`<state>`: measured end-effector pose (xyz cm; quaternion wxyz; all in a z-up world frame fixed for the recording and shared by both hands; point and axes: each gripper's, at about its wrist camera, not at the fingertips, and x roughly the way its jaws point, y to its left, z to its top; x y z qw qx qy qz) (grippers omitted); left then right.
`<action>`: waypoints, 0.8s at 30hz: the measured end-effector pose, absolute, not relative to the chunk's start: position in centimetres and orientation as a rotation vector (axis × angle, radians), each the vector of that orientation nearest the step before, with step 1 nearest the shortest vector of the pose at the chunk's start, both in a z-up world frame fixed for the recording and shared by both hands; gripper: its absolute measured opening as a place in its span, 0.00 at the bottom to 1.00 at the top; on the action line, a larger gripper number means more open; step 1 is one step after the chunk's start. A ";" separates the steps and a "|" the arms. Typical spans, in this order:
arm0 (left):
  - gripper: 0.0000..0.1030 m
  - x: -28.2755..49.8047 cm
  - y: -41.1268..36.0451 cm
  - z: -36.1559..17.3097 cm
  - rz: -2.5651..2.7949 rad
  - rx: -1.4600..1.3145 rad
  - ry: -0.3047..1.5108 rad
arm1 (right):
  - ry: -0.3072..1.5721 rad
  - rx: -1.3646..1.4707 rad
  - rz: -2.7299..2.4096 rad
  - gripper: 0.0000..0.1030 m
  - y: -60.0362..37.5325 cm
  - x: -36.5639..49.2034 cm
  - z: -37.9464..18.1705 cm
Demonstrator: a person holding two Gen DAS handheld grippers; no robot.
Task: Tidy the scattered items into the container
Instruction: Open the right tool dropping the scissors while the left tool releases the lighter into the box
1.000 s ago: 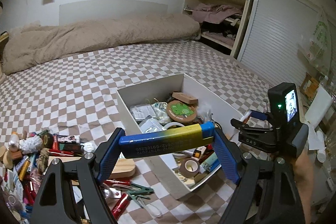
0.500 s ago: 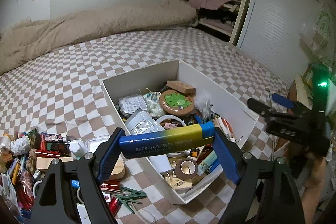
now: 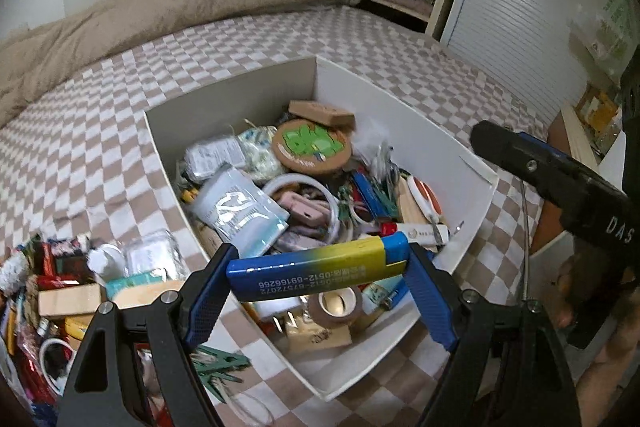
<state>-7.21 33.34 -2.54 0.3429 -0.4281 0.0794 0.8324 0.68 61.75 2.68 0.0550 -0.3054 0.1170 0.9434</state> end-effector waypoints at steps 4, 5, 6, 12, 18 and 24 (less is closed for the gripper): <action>0.81 -7.0 33.7 -2.9 2.150 -1.149 0.217 | 0.335 -0.942 2.867 1.00 61.1 0.5 2.4; 0.81 -7.0 33.6 -2.8 2.149 -1.157 0.204 | 0.340 -0.944 2.870 1.00 61.0 0.5 2.4; 0.86 -7.1 33.4 -2.7 2.149 -1.164 0.184 | 0.340 -0.948 2.873 1.00 60.9 0.5 2.4; 0.95 -7.3 32.4 -1.5 2.173 -1.149 0.116 | 0.328 -0.958 2.878 1.00 60.4 0.6 2.2; 0.95 -6.8 32.1 -0.9 2.201 -1.115 0.154 | 0.328 -0.966 2.876 1.00 60.4 0.6 2.1; 0.95 -6.6 31.8 -0.7 2.215 -1.106 0.163 | 0.311 -0.972 2.874 1.00 60.1 0.6 2.1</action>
